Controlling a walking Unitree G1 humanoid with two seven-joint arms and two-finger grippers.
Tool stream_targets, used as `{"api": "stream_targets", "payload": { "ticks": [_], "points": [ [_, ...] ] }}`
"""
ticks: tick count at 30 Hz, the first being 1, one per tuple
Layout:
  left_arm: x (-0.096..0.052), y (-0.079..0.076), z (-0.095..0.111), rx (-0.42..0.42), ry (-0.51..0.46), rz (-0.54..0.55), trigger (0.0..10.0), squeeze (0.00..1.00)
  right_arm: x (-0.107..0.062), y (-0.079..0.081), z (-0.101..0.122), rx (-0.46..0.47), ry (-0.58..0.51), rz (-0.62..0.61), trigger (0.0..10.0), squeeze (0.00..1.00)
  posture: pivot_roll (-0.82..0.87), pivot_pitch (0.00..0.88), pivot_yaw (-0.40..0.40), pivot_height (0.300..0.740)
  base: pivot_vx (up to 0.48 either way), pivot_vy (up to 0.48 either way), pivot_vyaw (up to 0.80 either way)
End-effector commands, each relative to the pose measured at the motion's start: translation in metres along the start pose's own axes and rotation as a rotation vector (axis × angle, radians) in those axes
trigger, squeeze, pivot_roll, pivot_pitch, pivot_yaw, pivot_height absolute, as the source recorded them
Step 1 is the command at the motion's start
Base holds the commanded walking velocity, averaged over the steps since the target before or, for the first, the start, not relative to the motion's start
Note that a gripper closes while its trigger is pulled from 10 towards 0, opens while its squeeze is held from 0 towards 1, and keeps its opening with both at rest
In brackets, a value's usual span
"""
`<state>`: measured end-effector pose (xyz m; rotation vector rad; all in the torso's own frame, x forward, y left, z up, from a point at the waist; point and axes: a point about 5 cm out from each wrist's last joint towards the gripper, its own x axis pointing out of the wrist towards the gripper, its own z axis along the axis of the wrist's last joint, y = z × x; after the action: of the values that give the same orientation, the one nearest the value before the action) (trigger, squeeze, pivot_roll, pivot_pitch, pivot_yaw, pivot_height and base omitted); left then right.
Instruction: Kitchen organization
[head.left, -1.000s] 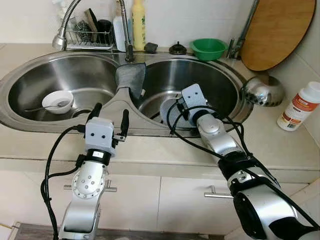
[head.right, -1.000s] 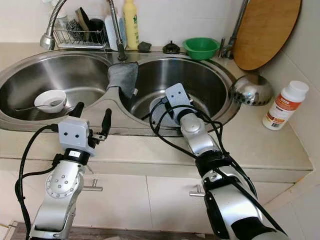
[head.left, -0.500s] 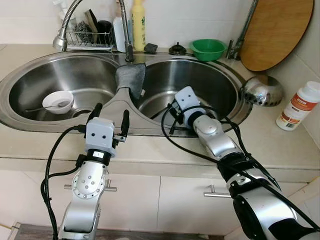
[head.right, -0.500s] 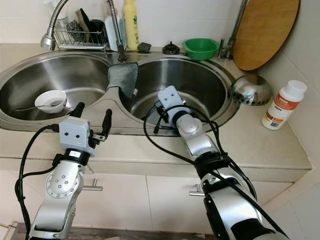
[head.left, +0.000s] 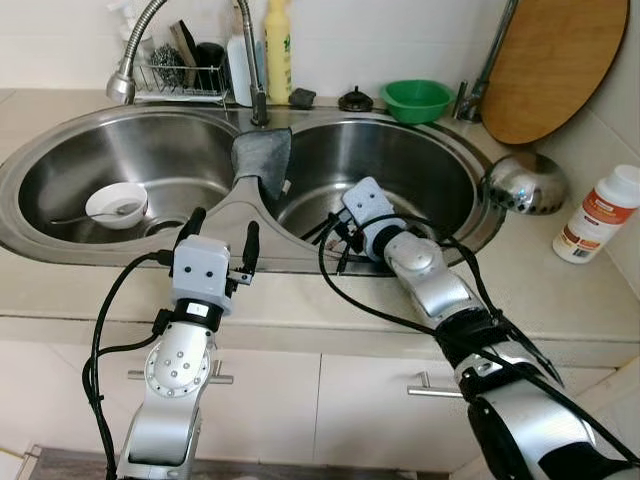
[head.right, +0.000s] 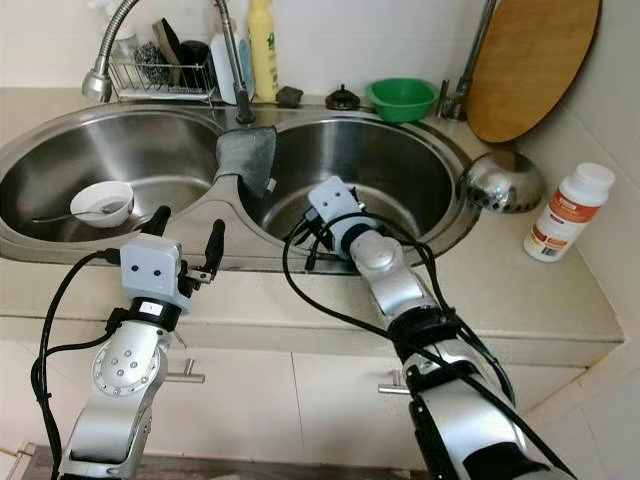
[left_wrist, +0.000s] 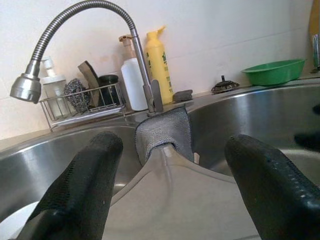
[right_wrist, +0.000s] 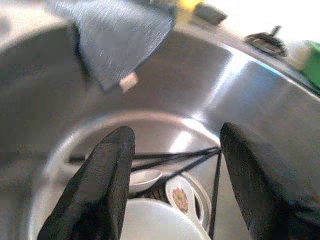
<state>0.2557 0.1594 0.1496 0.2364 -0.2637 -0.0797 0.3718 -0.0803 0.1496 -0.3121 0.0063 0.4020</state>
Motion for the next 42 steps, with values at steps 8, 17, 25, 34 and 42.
{"api": "stream_targets", "payload": {
  "ticks": [8,17,25,34,42],
  "points": [
    [0.001,-0.002,0.0,-0.024,0.003,-0.015,10.0,0.0,-0.007,-0.01,0.021,0.092,-0.166,-0.095,10.0,0.0,0.04,0.0,-0.027,0.74,0.0,0.06,0.0],
    [0.002,-0.002,0.001,-0.027,-0.004,-0.025,10.0,0.0,-0.014,-0.02,0.029,0.135,-0.243,-0.181,10.0,0.0,0.04,0.0,-0.027,0.74,0.0,0.48,0.0],
    [0.001,-0.002,0.002,-0.026,-0.01,-0.03,10.0,0.0,-0.023,-0.022,0.038,0.134,-0.33,-0.22,10.0,0.0,0.03,0.0,-0.024,0.74,0.0,0.48,0.0],
    [0.0,-0.001,0.001,-0.024,-0.011,-0.032,10.0,0.0,-0.044,-0.022,0.044,0.064,-0.441,-0.252,10.0,0.0,0.03,0.0,-0.029,0.74,0.0,0.48,0.0],
    [-0.001,-0.001,0.001,-0.024,-0.01,-0.031,10.0,0.0,-0.054,-0.02,0.04,0.039,-0.45,-0.249,10.0,0.0,0.03,0.0,-0.03,0.74,0.0,0.48,-0.47]
  ]
}}
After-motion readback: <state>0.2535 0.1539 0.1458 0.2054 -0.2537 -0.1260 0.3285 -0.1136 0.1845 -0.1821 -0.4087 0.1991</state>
